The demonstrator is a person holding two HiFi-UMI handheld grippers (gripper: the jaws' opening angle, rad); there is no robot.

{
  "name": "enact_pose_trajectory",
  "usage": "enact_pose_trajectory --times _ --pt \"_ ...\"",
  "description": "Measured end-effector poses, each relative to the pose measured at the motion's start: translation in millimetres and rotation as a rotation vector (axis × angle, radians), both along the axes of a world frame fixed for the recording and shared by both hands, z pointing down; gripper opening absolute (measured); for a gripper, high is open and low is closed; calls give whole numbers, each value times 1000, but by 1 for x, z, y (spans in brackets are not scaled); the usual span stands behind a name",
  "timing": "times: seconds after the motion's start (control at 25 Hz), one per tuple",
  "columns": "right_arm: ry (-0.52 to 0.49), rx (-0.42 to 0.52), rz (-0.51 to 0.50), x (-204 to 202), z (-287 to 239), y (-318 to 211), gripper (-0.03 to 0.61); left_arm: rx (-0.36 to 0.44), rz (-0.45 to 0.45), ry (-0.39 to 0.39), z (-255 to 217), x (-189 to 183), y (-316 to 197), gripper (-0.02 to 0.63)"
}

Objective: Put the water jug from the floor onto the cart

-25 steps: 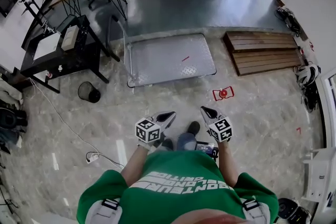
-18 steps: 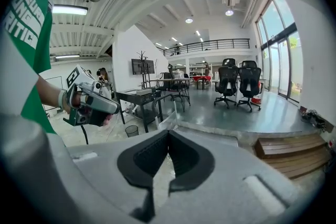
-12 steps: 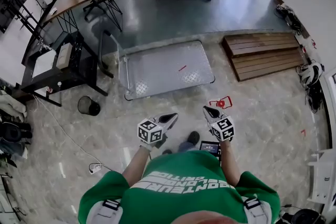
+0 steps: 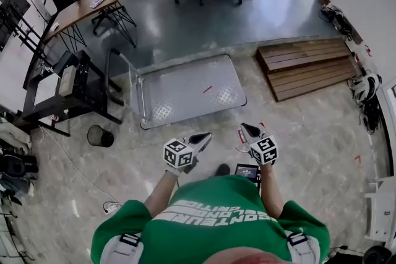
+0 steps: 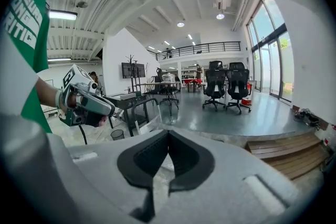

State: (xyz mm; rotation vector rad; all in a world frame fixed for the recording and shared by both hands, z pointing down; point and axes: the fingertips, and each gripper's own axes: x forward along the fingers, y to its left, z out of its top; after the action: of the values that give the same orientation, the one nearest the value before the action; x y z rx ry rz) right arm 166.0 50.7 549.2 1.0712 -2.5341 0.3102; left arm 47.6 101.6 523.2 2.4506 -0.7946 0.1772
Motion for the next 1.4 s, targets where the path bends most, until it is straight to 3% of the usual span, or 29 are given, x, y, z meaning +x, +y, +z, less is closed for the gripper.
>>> enact_pose_trajectory --times 0.2,0.6,1.0,1.4 --pt "-11 -10 15 29 6 -10 -8 14 -36 -3 -2 20 -21 14" --pt "-44 -58 77 68 29 -11 -8 -17 23 -16 13 57 -20 14" --pt "-31 -75 92 68 29 -24 -8 -31 34 -8 15 57 -38 14" --pt "-5 -89 45 55 37 -32 -8 -60 18 -6 24 53 -37 14"
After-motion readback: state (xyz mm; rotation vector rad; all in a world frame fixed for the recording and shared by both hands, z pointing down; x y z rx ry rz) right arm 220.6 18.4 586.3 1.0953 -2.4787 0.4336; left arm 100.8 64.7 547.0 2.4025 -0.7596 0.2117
